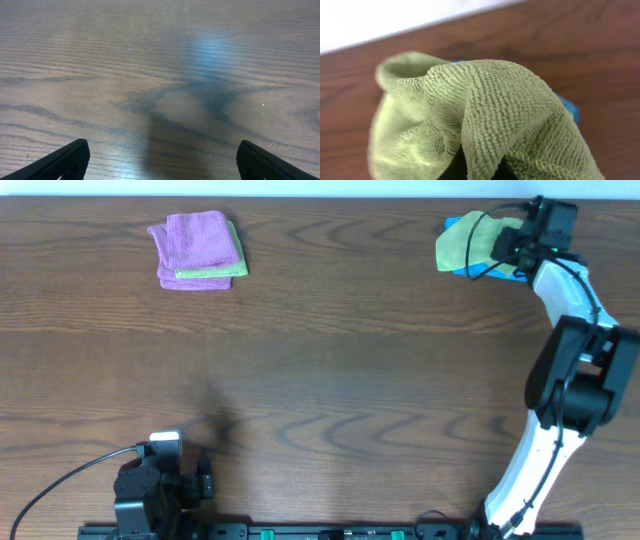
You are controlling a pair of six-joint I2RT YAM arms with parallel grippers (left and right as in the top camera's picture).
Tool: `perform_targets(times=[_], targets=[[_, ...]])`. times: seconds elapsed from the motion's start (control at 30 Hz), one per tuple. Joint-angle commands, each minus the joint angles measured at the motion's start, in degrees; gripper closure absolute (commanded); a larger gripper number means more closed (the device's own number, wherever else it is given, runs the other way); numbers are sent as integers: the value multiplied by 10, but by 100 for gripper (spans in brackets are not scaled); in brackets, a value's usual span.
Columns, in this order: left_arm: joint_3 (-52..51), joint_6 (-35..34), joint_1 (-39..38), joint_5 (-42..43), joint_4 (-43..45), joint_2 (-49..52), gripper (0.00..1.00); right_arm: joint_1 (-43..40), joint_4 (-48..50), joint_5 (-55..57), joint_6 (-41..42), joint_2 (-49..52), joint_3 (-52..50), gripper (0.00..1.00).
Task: Fold the cloth
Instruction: 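Lift the yellow-green cloth with the right gripper and pull it toward table center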
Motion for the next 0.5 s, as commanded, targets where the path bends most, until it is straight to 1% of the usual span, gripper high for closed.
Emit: perform_targets(times=[0.0, 0.17, 0.33, 0.47], targets=[[-15, 9, -3, -16, -17, -4, 5, 11, -19, -9, -37, -78, 8, 99], [-15, 9, -3, -16, -17, -4, 5, 42, -103, -8, -80, -167, 8, 98], [-15, 9, -3, -16, -17, -4, 5, 78, -211, -12, -88, -252, 8, 99], [-15, 9, -3, -16, -17, -4, 5, 104, -295, -19, -108, -307, 7, 99]])
